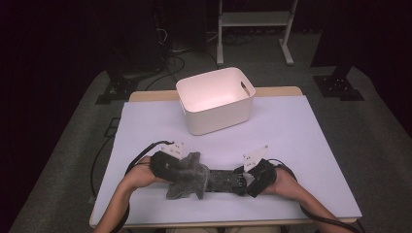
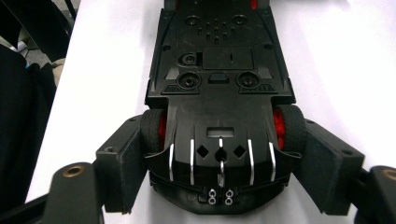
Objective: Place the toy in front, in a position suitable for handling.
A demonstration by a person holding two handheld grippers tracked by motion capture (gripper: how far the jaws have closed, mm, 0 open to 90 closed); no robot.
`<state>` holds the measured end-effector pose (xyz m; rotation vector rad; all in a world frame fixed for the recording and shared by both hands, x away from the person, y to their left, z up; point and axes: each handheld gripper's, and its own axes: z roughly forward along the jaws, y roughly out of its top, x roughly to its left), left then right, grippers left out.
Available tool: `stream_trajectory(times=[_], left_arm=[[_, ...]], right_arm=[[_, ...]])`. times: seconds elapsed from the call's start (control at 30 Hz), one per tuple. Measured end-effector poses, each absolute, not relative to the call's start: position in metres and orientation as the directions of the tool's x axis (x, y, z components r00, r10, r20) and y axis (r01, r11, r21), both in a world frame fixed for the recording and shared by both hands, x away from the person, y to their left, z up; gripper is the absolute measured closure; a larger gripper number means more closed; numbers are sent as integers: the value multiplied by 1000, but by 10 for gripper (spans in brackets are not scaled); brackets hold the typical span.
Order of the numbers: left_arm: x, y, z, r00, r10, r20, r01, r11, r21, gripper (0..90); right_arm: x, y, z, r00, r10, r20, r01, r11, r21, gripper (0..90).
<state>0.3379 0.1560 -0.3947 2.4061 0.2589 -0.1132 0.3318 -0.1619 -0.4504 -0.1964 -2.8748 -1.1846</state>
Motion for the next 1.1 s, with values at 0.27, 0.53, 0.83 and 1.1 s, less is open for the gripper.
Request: stream_trajectory(times=[0.27, 0.53, 0.83, 1.1], left_arm=[[344, 114, -407, 985, 76, -157, 157, -777, 610, 754], [348, 63, -406, 988, -8, -152, 87, -791, 606, 755], [347, 28, -403, 989, -76, -125, 14, -802, 597, 754], [347, 69, -405, 990, -1, -139, 81, -811, 580, 753]], right_arm=[[332, -161, -448, -993, 102, 59, 114, 705, 700, 240], [332, -160, -448, -992, 110, 69, 126, 684, 718, 239], [332, -160, -452, -990, 121, 79, 140, 678, 721, 239], [334, -161, -454, -991, 103, 80, 129, 679, 723, 240]])
